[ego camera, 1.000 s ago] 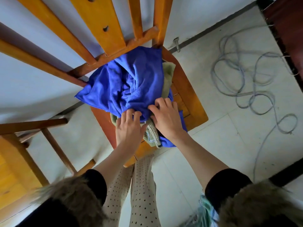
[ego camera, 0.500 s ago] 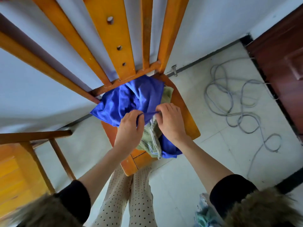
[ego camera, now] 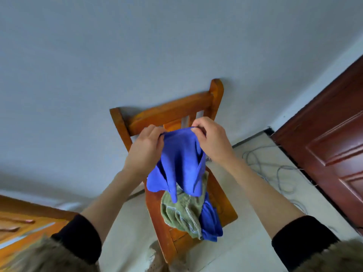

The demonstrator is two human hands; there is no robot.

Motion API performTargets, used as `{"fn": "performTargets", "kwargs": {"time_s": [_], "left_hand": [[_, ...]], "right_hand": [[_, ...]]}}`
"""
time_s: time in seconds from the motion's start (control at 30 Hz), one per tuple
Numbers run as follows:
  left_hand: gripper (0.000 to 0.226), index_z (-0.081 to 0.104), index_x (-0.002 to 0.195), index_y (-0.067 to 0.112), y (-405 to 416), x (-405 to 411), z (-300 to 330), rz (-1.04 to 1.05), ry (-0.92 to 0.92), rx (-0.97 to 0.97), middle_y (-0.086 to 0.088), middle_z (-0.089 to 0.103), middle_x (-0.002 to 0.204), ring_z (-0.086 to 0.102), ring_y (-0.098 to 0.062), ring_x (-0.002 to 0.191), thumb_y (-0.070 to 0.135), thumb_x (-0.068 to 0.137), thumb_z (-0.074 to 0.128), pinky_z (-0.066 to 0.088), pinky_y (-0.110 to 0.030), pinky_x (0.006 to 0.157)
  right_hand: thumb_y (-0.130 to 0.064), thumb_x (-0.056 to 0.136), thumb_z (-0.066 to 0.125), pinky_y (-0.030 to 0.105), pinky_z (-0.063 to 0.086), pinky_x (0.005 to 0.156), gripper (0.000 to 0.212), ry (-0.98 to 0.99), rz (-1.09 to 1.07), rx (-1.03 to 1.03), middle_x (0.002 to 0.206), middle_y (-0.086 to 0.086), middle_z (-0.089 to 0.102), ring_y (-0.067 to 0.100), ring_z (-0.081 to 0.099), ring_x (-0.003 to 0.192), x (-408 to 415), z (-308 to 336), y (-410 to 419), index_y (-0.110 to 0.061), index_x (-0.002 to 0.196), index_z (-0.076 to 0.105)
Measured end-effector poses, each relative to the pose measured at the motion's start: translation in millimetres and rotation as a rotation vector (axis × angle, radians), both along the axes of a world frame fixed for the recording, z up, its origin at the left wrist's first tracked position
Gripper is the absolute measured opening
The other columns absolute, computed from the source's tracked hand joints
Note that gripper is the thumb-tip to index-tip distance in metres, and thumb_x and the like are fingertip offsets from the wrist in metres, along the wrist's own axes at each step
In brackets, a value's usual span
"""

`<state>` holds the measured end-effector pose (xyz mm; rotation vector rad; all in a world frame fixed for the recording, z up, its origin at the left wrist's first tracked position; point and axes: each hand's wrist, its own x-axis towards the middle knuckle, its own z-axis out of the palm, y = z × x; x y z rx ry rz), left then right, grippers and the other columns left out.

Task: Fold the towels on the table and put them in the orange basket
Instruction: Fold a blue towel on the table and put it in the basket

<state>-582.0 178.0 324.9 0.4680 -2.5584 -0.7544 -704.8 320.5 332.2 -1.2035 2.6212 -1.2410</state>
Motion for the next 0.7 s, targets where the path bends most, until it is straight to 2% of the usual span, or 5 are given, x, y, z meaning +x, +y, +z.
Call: {"fn": "performTargets", "kwargs": {"time_s": [0.13,0.27,0.43,0.6,0.7], "left_hand": [[0.023,0.064,0.105,0.002,-6.7,19.0,50.1,0.079,0.048,-0.020,-0.016,0.061,0.104,0.056,-0.032,0.095,-0.001,0.086,0.053,0.039,-0.030,0.080],[0.022,0.064,0.099,0.004,-4.4,56.7,85.2,0.242,0.071,0.044,-0.010,0.057,0.100,0.054,-0.029,0.089,-0.002,0.081,0.051,0.040,-0.030,0.077],[0.014,0.060,0.094,0.004,1.9,133.2,112.5,0.508,0.088,0.039,-0.004,0.051,0.091,0.050,-0.024,0.077,0.003,0.083,0.051,0.042,-0.034,0.072],[0.009,0.058,0.094,0.011,18.4,208.2,142.8,0.664,0.172,0.139,0.001,0.059,0.086,0.056,-0.018,0.080,0.010,0.086,0.054,0.045,-0.027,0.072],[0.008,0.059,0.095,0.016,22.9,261.0,161.2,0.760,0.238,0.157,0.010,0.059,0.079,0.056,-0.004,0.073,0.013,0.089,0.054,0.043,-0.010,0.059]], "right_hand": [[-0.010,0.088,0.057,0.008,0.036,0.066,0.014,-0.085,0.060,-0.007,0.072,-0.019,0.054,-0.008,0.052,0.066,10.0,61.7,-8.7,-0.021,0.081,0.056],[-0.013,0.089,0.058,0.015,0.037,0.066,0.008,-0.016,0.168,0.007,0.069,-0.018,0.052,0.000,0.050,0.064,41.3,106.9,-17.8,-0.018,0.083,0.060],[-0.013,0.092,0.054,0.005,0.038,0.063,0.011,0.001,0.313,-0.045,0.067,-0.016,0.053,-0.005,0.051,0.062,85.5,152.2,-17.9,-0.020,0.083,0.054],[-0.015,0.095,0.048,0.031,0.047,0.070,0.011,0.143,0.454,-0.025,0.070,-0.005,0.053,0.014,0.050,0.067,135.8,188.8,-27.8,-0.009,0.092,0.055],[-0.015,0.097,0.043,0.033,0.045,0.077,0.016,0.367,0.524,0.036,0.098,0.004,0.059,0.021,0.053,0.085,173.9,202.6,-42.3,-0.009,0.106,0.055]]}}
